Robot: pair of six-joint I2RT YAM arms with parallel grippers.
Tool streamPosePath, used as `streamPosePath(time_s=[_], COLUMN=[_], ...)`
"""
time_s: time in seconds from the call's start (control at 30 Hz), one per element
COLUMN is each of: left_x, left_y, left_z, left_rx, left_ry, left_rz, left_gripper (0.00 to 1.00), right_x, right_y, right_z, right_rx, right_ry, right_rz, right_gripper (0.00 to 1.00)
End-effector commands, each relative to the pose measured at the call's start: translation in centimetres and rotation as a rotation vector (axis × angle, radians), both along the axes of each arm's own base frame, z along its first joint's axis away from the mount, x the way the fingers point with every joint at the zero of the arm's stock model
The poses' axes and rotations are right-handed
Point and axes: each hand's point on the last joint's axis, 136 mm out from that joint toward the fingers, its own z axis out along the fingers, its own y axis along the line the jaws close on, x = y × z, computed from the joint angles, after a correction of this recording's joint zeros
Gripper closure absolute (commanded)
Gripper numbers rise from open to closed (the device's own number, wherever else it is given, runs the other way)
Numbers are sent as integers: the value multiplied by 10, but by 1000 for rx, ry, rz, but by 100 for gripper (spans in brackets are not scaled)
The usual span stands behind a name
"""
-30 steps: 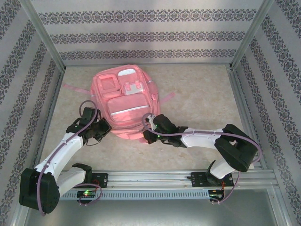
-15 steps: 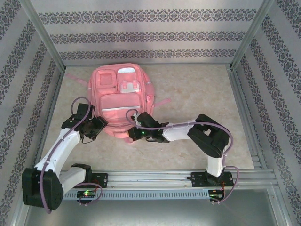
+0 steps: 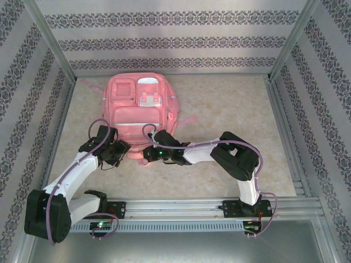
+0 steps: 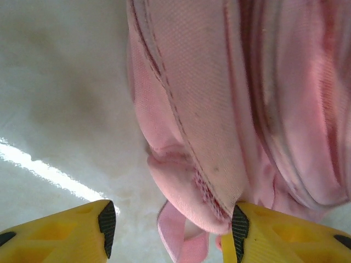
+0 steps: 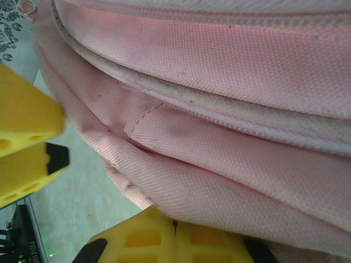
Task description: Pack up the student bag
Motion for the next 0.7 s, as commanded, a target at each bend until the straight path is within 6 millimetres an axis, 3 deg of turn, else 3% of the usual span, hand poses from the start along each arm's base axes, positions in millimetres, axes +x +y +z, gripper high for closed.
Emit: streamPosePath(time_s=[0.0,0.17,0.4,0.67], left_x=[24,45,56,49], left_y=[-7,-8,-13,-11], left_z=[6,17,8,30], left_rx=[-36,-26,-31,-15], left_ry=[-69,-139,-142,-203], left_rz=[24,17,-5,-44], left_gripper=[43,50,66,81], right_x=[-12,-16,-20,-21], right_y=[-3,-7,-9,-11], right_z=[-29,-30,-30,-31], right_rx=[-66,-90,-95,-94], right_ry=[61,42,42,46], right_rz=[9,20,31,28], right_gripper=[100,100,100,100])
